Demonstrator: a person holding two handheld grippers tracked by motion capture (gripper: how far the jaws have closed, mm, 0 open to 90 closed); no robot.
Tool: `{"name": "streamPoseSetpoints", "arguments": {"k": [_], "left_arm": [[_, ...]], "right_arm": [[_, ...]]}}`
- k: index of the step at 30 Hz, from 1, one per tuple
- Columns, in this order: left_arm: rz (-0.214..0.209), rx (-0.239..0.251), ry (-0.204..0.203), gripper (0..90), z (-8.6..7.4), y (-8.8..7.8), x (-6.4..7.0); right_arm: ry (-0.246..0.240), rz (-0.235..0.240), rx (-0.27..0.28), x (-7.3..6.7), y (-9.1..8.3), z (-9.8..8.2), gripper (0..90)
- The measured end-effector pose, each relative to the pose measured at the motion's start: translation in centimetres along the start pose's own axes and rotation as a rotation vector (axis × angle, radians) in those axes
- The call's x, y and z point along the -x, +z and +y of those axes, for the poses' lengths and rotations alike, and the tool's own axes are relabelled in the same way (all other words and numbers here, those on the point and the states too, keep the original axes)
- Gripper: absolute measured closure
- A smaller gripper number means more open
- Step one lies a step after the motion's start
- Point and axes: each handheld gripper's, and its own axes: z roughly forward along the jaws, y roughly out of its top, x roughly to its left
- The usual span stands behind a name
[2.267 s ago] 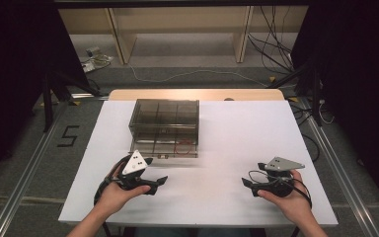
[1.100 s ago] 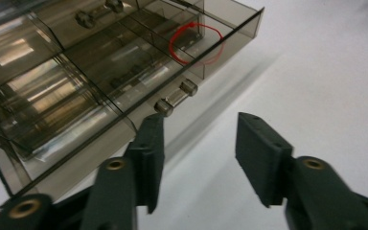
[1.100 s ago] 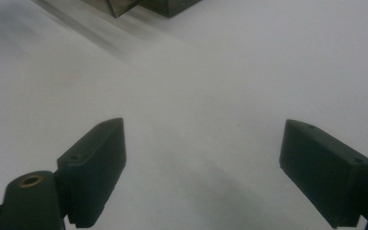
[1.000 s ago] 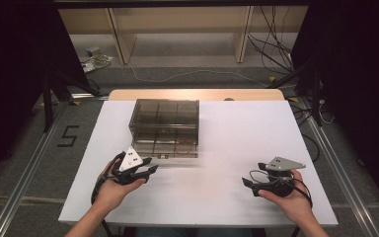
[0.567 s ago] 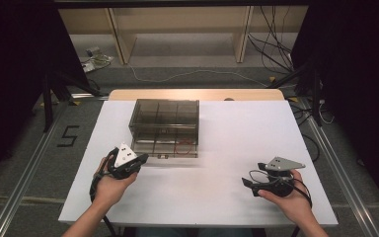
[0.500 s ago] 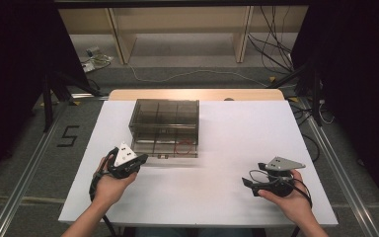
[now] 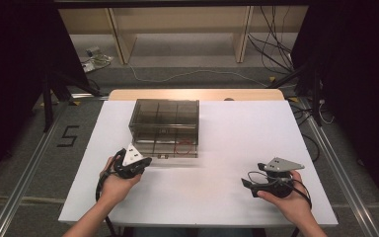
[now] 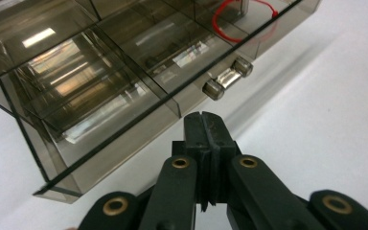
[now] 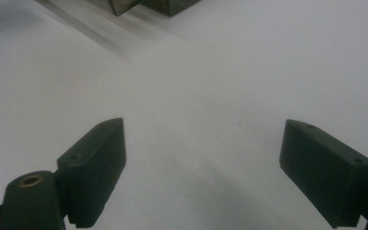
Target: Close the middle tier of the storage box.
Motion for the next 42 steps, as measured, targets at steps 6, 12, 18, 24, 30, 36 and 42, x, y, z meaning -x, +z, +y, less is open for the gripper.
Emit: {"name": "streamPoseSetpoints", "arguments": {"k": [6, 12, 18, 24, 30, 36, 42], "left_arm": [[0.001, -0.004, -0.010, 89.7, 0.1, 0.5, -0.3], [-0.004, -0.011, -0.021, 89.7, 0.4, 1.3, -0.2], [0.011, -0.024, -0.020, 89.7, 0.6, 2.0, -0.1], [0.013, -0.038, -0.008, 89.8, 0.8, 2.5, 0.3], [0.020, -0.040, -0.014, 89.8, 0.9, 2.6, 0.1], [0.026, -0.041, -0.017, 89.8, 0.9, 2.7, -0.2], [0.026, -0.036, -0.019, 89.8, 0.9, 2.6, -0.3]], "right_arm": [[-0.005, 0.008, -0.003, 0.0, 0.2, 0.0, 16.8], [-0.001, 0.004, -0.004, 0.0, 0.1, 0.0, 16.8], [-0.001, 0.005, -0.005, 0.0, 0.3, 0.0, 16.8], [0.000, 0.006, -0.005, 0.0, 0.2, 0.0, 16.8], [-0.002, 0.007, -0.004, -0.1, 0.2, 0.0, 16.8], [-0.001, 0.006, -0.004, 0.0, 0.2, 0.0, 16.8], [0.001, 0.009, -0.006, 0.0, 0.2, 0.0, 16.8]]}}
